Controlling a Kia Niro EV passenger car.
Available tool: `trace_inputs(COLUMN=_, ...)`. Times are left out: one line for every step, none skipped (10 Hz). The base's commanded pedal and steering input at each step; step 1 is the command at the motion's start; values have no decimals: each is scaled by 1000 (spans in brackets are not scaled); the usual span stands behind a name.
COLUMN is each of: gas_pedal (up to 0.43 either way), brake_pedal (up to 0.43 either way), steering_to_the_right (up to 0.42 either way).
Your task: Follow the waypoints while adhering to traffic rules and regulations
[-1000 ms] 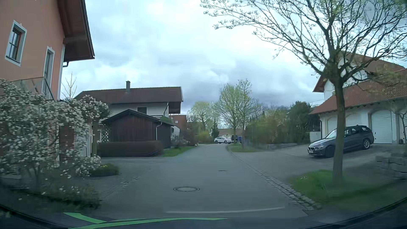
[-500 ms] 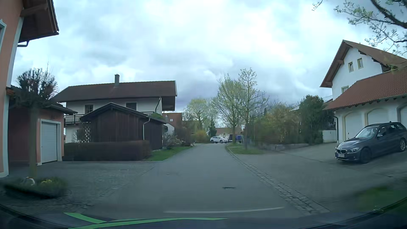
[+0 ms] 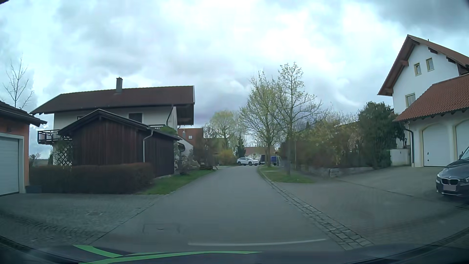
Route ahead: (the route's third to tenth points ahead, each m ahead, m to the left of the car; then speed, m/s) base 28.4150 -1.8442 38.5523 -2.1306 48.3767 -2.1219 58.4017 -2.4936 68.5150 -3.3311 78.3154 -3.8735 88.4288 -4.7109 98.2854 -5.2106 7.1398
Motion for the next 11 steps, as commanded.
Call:
trace_inputs(gas_pedal=0, brake_pedal=0, steering_to_the_right=18)
trace_inputs(gas_pedal=0, brake_pedal=0, steering_to_the_right=18)
trace_inputs(gas_pedal=0, brake_pedal=0, steering_to_the_right=18)
trace_inputs(gas_pedal=0, brake_pedal=0, steering_to_the_right=18)
trace_inputs(gas_pedal=0, brake_pedal=0, steering_to_the_right=18)
trace_inputs(gas_pedal=0, brake_pedal=0, steering_to_the_right=18)
trace_inputs(gas_pedal=0, brake_pedal=0, steering_to_the_right=19)
trace_inputs(gas_pedal=0, brake_pedal=0, steering_to_the_right=19)
trace_inputs(gas_pedal=0, brake_pedal=0, steering_to_the_right=20)
trace_inputs(gas_pedal=8, brake_pedal=0, steering_to_the_right=20)
trace_inputs(gas_pedal=8, brake_pedal=0, steering_to_the_right=19)
